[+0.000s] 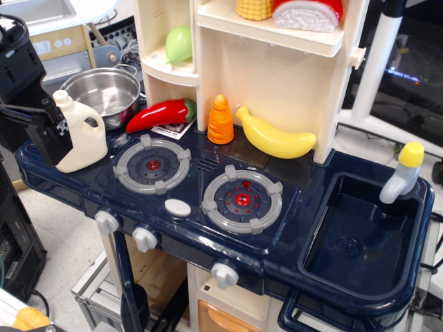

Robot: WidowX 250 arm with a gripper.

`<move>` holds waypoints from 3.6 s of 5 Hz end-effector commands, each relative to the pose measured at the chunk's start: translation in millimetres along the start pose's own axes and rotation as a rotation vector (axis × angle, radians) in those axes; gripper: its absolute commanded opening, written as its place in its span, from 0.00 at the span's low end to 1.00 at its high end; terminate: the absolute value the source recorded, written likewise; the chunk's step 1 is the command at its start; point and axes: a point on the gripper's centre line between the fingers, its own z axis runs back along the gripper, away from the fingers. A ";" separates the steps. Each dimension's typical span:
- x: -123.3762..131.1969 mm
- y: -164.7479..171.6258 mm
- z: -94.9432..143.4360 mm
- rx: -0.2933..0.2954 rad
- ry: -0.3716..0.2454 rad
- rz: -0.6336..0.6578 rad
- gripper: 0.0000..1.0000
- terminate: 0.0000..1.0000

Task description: Put detergent in sink

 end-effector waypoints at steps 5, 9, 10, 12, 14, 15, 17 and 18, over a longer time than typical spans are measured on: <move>25.5 44.4 -21.1 0.065 -0.131 -0.179 1.00 0.00; 58.7 18.4 -27.1 -0.048 -0.213 -0.229 0.00 0.00; 51.6 5.0 -18.5 -0.076 -0.210 -0.201 0.00 0.00; 49.4 -80.1 13.1 -0.103 -0.242 -0.166 0.00 0.00; 66.6 -169.7 -3.7 -0.263 -0.318 -0.171 0.00 0.00; 82.3 -211.4 -8.3 -0.326 -0.301 -0.182 0.00 0.00; 95.4 -246.7 -16.2 -0.382 -0.253 -0.179 0.00 0.00; 96.0 -252.3 -20.4 -0.471 -0.265 -0.155 1.00 0.00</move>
